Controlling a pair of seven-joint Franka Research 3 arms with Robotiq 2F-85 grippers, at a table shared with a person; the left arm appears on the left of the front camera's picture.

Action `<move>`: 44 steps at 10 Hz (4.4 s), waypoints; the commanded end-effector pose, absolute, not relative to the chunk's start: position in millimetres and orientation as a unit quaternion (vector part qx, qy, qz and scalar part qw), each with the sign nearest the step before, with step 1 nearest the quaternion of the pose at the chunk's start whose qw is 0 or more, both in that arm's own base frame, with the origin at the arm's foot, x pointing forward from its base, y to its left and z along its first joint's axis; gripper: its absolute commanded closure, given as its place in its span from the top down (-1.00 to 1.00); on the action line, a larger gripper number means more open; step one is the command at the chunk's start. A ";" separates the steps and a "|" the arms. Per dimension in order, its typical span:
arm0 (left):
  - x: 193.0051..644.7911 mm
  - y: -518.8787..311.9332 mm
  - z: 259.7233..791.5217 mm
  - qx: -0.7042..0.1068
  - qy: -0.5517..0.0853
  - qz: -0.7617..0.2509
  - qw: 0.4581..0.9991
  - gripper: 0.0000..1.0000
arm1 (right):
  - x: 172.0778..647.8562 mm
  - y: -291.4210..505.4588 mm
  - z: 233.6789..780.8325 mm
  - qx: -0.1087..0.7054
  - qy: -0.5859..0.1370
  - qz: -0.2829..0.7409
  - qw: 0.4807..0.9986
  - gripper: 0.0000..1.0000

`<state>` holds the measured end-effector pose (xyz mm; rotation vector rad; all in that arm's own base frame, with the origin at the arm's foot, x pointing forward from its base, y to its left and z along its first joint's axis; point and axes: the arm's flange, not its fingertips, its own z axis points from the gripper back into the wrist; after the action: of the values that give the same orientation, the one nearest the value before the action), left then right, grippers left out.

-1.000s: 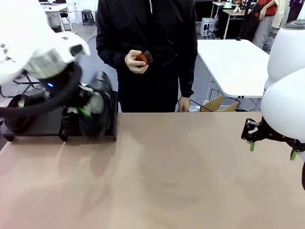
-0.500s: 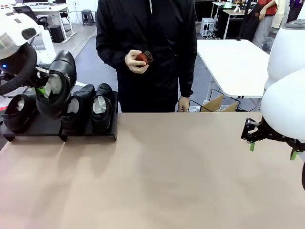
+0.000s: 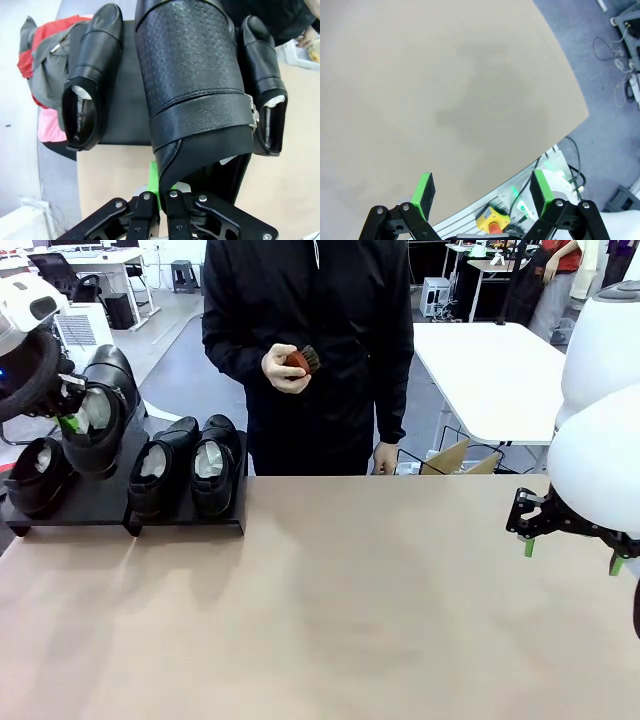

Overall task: Organize the shoes by placing them on the stand.
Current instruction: Place the Shoe from the middle of the table onto the Shoes Stand.

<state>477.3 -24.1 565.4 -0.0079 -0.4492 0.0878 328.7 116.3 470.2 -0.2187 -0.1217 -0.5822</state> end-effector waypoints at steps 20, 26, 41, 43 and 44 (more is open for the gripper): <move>544.2 29.6 475.2 -0.010 -0.209 0.005 0.978 -1.00 | 330.8 114.1 473.7 -0.109 -0.060 -0.279 0.952 1.00; 544.8 26.2 457.3 -0.008 -0.194 0.031 0.981 -1.00 | 330.8 114.1 473.7 -0.109 -0.060 -0.279 0.952 1.00; 530.5 8.5 476.2 0.036 -0.228 0.012 0.973 1.00 | 330.8 114.1 473.7 -0.109 -0.060 -0.279 0.952 1.00; 520.8 4.2 488.7 0.030 -0.220 0.002 0.975 1.00 | 330.8 114.1 473.7 -0.109 -0.060 -0.279 0.952 1.00; 516.1 2.0 492.6 0.032 -0.222 0.001 0.975 1.00 | 330.8 114.1 473.7 -0.109 -0.060 -0.279 0.952 1.00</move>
<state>526.4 5.0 493.1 0.0537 -0.4534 -0.0016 328.7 116.4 470.1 -0.2188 -0.1215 -0.5815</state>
